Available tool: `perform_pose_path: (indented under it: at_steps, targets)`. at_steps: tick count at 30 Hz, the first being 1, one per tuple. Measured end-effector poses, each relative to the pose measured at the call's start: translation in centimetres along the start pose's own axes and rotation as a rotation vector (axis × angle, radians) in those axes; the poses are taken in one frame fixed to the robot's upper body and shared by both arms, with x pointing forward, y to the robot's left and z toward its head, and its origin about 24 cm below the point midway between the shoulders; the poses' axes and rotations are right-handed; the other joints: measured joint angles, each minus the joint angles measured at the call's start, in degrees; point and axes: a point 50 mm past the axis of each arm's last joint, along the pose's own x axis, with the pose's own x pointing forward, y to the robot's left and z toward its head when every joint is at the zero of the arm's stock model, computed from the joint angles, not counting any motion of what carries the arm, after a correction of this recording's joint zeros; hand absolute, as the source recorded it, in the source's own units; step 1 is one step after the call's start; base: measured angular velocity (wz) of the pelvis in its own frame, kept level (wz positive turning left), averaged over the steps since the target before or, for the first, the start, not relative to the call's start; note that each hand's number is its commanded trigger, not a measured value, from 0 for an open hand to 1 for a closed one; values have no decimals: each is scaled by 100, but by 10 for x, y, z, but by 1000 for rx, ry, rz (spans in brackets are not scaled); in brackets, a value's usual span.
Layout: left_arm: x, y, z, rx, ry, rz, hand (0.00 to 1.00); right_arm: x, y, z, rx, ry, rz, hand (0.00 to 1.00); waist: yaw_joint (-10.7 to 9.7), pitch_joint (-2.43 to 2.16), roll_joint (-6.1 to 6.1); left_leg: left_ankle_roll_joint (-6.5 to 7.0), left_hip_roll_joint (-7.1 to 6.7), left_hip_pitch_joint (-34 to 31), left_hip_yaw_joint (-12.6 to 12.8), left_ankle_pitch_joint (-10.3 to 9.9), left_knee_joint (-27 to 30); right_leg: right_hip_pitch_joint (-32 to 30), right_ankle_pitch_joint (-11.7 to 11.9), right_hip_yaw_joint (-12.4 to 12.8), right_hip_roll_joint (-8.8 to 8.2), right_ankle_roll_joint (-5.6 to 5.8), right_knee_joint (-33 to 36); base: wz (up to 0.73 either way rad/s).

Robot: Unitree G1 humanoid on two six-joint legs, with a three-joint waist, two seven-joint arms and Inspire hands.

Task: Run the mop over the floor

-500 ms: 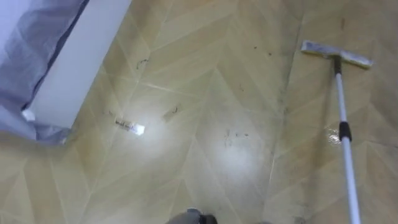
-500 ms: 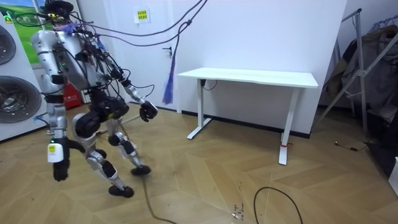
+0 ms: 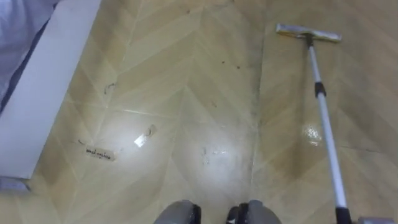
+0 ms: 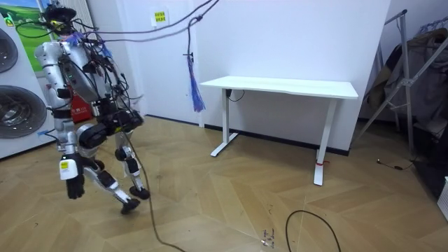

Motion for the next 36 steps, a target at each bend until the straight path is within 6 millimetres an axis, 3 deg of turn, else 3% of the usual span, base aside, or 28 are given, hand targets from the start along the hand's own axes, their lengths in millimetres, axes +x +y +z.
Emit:
perform_pose_path:
  at_steps: [1, 2, 3, 4, 5, 6, 8, 10, 12, 14, 17, 19, 20, 21, 22, 24, 25, 26, 27, 28, 29, 30, 31, 32, 33, 34, 35, 36]
  targets:
    - [0, -3, -4, 7, 5, -16, 0, -2, 3, 13, 26, -43, 26, 100, 46, 19, -23, 21, 92, -168, -74, -193, -658, 178, -94, -37, 17, 16, -59, 15]
    - [0, -4, -6, 7, 11, -26, 0, -3, 4, 13, 38, -46, 36, 100, 52, 18, -3, 1, 106, -184, -104, -224, -1104, 304, -138, -56, 31, 53, -122, 28]
    - [0, -6, -9, 12, 15, -50, 0, -1, 6, 6, 60, -23, 57, 100, 74, 9, 35, -30, 163, -109, -143, -181, -2234, 592, -249, -66, 49, 132, -296, 27]
    - [0, -5, -11, 40, 15, -66, 0, 2, 6, -9, 71, 14, 74, 100, 81, 5, 74, 36, 205, -4, -99, 140, -2875, 888, -386, -92, 7, 235, -435, 25]
    - [0, -4, -13, 49, 20, -69, 0, 4, 5, -21, 70, 41, 78, 100, 71, -7, 103, 103, 195, 77, -5, 184, -2922, 1004, -467, -89, -65, 315, -487, 43]
    - [0, -3, -12, 78, 19, -75, 0, 7, 0, -48, 60, 103, 70, 100, -2, -72, 92, 360, 74, 271, 161, 30, -2944, 1217, -562, -5, -176, 490, -575, 56]
    - [0, -5, -3, 113, -8, -86, 0, 9, -10, -86, 21, 195, 35, 100, -39, -87, 183, 623, -158, 540, 290, -179, -2942, 1322, -494, 338, -283, 633, -293, 38]
    - [-1, -7, 10, 120, -58, -86, 0, 5, -23, -135, -22, 321, -22, 100, -132, -155, 451, 799, -361, 888, 349, -516, -2910, 1213, 77, 591, -425, 784, 439, 9]
    - [-1, -7, 16, 115, -87, -83, 0, 1, -25, -164, -37, 385, -47, 100, -253, -186, 669, 862, -468, 1129, 244, -718, -2930, 980, 482, 840, -344, 783, 1059, -2]
    - [-1, -7, 19, 131, -107, -80, 0, -3, -20, -183, -48, 430, -53, 100, -343, -149, 762, 870, -547, 1302, 100, -807, -3024, 483, 432, 999, -199, 762, 1315, -16]
    - [-2, -12, 17, 190, -105, -78, 0, -8, 0, -202, -41, 469, -14, 100, -595, -167, 843, 827, -618, 1581, -103, -831, -3387, -145, 417, 892, -75, 708, 294, -6]
    - [-2, -17, 13, 211, -93, -86, 0, -11, 11, -212, -35, 497, 12, 100, -630, -174, 847, 731, -616, 1839, -225, -921, -3553, -225, 719, 939, 33, 572, -1139, 2]
    - [-2, -18, 11, 211, -83, -88, 0, -12, 12, -213, -34, 503, 16, 100, -635, -166, 835, 700, -611, 1911, -267, -979, -3549, -229, 904, 908, 49, 559, -1342, 20]
    - [-2, -19, 3, 213, -52, -92, 0, -12, 13, -214, -29, 514, 18, 100, -666, -165, 795, 641, -593, 2040, -364, -1106, -3499, -128, 1106, 808, 76, 510, -1391, 17]
    - [-2, -19, -3, 211, -27, -95, 0, -10, 12, -208, -31, 504, 18, 100, -621, -192, 819, 537, -529, 2131, -405, -1230, -3380, 23, 1115, 697, 90, 476, -1337, 11]
    - [-1, -17, -9, 211, 5, -90, 0, -6, 11, -189, -27, 474, 15, 100, -539, -117, 704, 390, -424, 2046, -329, -1260, -2720, 94, 907, 589, 88, 314, -993, -8]
    - [-1, -16, -12, 195, 25, -93, 0, -2, 7, -171, -44, 439, 5, 100, -514, -114, 684, 146, -293, 1733, -239, -1116, -1871, 105, 645, 545, 123, 253, -692, -3]
    - [-1, -16, -12, 181, 29, -95, 0, 0, 5, -161, -43, 419, 0, 100, -478, -108, 662, 21, -196, 1566, -153, -978, -1457, 104, 512, 540, 155, 227, -550, -6]
    - [-1, -15, -12, 153, 30, -98, 0, 4, 1, -137, -39, 365, -10, 100, -346, -104, 561, -74, -49, 1228, -35, -583, -723, 70, 285, 570, 216, 176, -272, -19]
    - [-1, -14, -11, 133, 25, -102, 0, 7, -1, -108, -44, 295, -16, 100, -237, -66, 443, -114, 32, 909, -12, -48, -107, 53, 96, 617, 264, 129, -48, -19]
    - [-1, -14, -11, 132, 22, -104, 0, 7, -1, -92, -47, 255, -17, 100, -206, -66, 401, -141, 51, 749, 7, 193, 116, 49, 14, 634, 279, 85, 34, -3]
    - [-1, -12, -11, 135, 13, -102, 0, 7, -1, -59, -43, 172, -16, 100, -182, -64, 338, -91, 79, 455, 13, 144, 263, 53, -119, 643, 299, 57, 141, 8]
    - [-1, -12, -9, 138, 3, -100, 0, 4, 1, -33, -18, 104, -6, 100, -126, -23, 258, -15, 117, 181, 79, -119, -20, 91, -189, 656, 307, 54, 189, 6]
    - [-1, -12, -9, 138, -3, -101, 0, 3, 1, -23, -6, 75, -3, 100, -75, -6, 230, 8, 150, 77, 105, -215, -304, 138, -206, 658, 306, 73, 187, 0]
    - [-1, -11, -12, 147, -6, -107, 0, 1, 3, -8, 22, 27, 12, 100, 16, -16, 215, 1, 146, -63, 130, -273, -1154, 264, -276, 645, 309, 87, 110, 0]
    - [-1, -11, -16, 151, 3, -116, 0, 0, 5, -3, 47, 26, 31, 100, 44, -13, 194, -15, 92, -72, 131, -219, -2102, 482, -376, 616, 302, 134, 1, 7]
    - [-1, -10, -16, 153, 5, -117, 0, 1, 7, -9, 54, 57, 40, 100, 45, -14, 184, -19, 89, -34, 115, -177, -2576, 626, -444, 609, 285, 165, -56, 14]
    - [-1, -8, -22, 153, 20, -125, 0, 4, 10, -29, 60, 108, 49, 100, 45, -39, 181, 124, 56, 13, 160, 194, -2962, 894, -580, 596, 232, 244, -169, 18]
